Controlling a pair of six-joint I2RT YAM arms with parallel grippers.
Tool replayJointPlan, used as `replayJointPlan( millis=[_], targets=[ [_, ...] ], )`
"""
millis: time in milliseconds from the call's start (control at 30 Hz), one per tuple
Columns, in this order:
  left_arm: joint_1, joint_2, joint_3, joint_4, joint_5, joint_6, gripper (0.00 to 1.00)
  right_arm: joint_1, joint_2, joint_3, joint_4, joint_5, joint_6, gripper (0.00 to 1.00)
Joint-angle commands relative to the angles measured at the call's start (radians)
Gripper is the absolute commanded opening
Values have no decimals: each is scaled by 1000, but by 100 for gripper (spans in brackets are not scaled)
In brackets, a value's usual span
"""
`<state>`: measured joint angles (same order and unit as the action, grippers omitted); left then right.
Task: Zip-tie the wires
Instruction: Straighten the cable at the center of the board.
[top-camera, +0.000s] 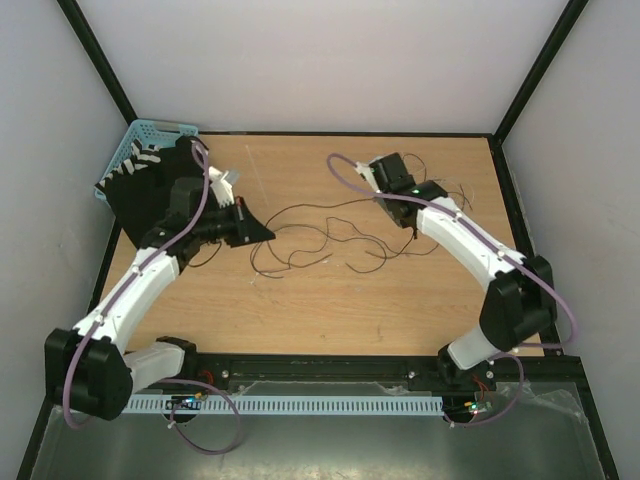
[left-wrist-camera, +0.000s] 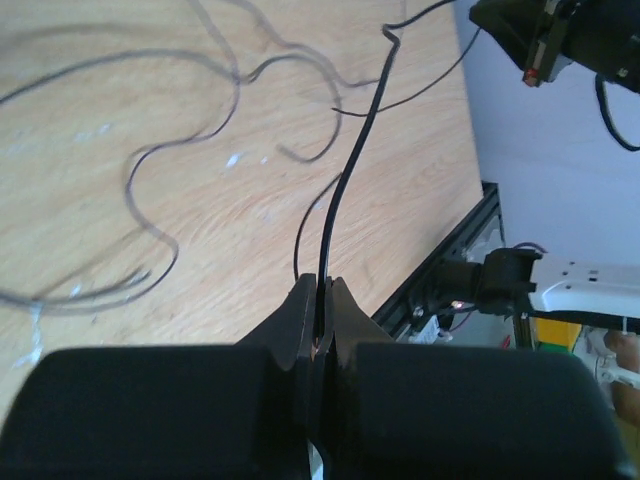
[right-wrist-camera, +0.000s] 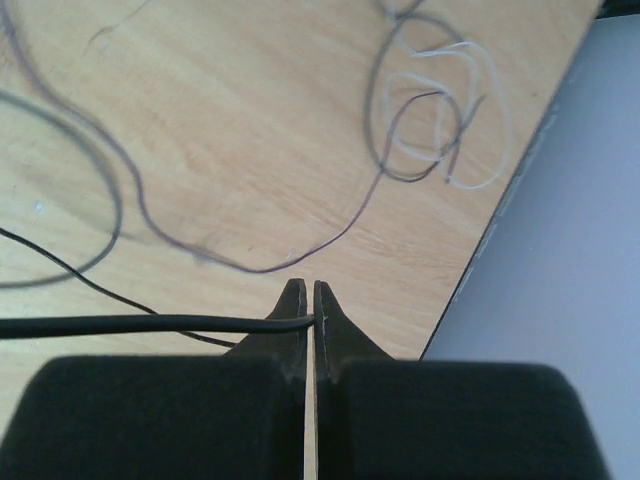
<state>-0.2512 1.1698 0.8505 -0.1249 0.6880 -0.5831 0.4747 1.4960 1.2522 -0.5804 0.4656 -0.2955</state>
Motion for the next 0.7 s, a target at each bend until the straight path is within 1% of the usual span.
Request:
replayJointPlan(
  millis=[0,200,300,433,533,667],
  targets=[
    [84,-68,-63,-231,7,87,0,42,94,72,-243,-16,16,0],
    [207,-99,-112,-248,151,80,0,69,150,113,-324,-81,26,0],
    [225,-82,-143,-247,187,75,0,73,181,128,-341,-101,21,0],
    [246,-14,-165,-234,232,70,0,74,247,178,-352,-95,13,0],
    [266,3,-161,-224,199,59,0,75,303,238,-353,-81,4,0],
    [270,9,-170,-228,76,39,0,75,387,294,-347,-55,-6,0]
  ],
)
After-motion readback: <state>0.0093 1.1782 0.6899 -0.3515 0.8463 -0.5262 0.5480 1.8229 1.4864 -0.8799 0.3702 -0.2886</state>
